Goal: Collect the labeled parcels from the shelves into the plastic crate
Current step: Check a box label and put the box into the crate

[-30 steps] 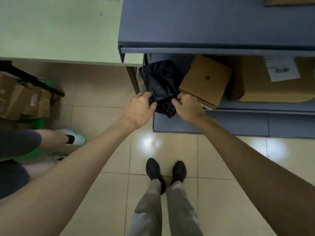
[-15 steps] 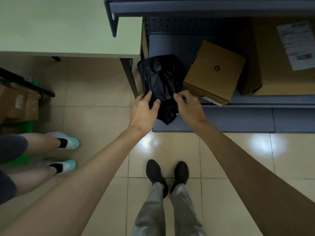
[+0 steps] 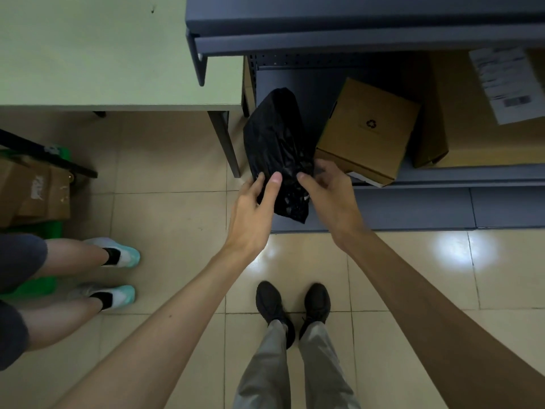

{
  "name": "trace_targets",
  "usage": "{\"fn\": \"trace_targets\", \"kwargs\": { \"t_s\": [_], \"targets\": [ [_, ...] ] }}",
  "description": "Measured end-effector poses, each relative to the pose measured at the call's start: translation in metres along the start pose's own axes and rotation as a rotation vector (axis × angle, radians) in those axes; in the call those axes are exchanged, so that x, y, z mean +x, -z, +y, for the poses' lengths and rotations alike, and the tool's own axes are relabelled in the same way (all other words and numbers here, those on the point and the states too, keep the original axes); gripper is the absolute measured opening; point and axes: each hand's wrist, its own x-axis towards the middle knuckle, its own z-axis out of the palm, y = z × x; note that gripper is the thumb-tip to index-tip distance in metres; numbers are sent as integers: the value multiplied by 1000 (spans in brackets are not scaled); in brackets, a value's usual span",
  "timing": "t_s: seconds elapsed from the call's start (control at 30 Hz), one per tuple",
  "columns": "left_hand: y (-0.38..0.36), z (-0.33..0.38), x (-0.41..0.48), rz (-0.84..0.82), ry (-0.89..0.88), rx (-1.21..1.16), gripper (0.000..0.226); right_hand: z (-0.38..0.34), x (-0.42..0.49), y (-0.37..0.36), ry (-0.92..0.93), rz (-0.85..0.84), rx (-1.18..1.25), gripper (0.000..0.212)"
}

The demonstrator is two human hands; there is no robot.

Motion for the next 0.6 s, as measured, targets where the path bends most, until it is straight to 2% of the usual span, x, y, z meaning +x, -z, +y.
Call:
{"fn": "trace_targets", "kwargs": {
  "t_s": [0.1,0.2,0.33,0.37,0.47,0.5,0.6],
  "targets": [
    [-8,6,-4,-38,-24,-87,50,6,-5,-2,56,-40,-125,26],
    [-15,3,-3,-33,18,-97,41,7,-16,-4,124,19,-267,32],
    [-16,-6,2,-22,75,-161,28,11,-28,-5,154,-21,-270,33],
    [-13,-9,4,-19,58,-204,29,13,-29,-6,137,-52,-258,35],
    [1,-17,8,15,-40,-291,62,18,-25,-6,115,-52,-201,29],
    [5,-18,11,21,-54,-284,66,18,-21,-6,99,-27,-170,27],
    [14,-21,19,42,-16,-271,62,14,-3,-6,-15,17,-116,31]
  ]
}}
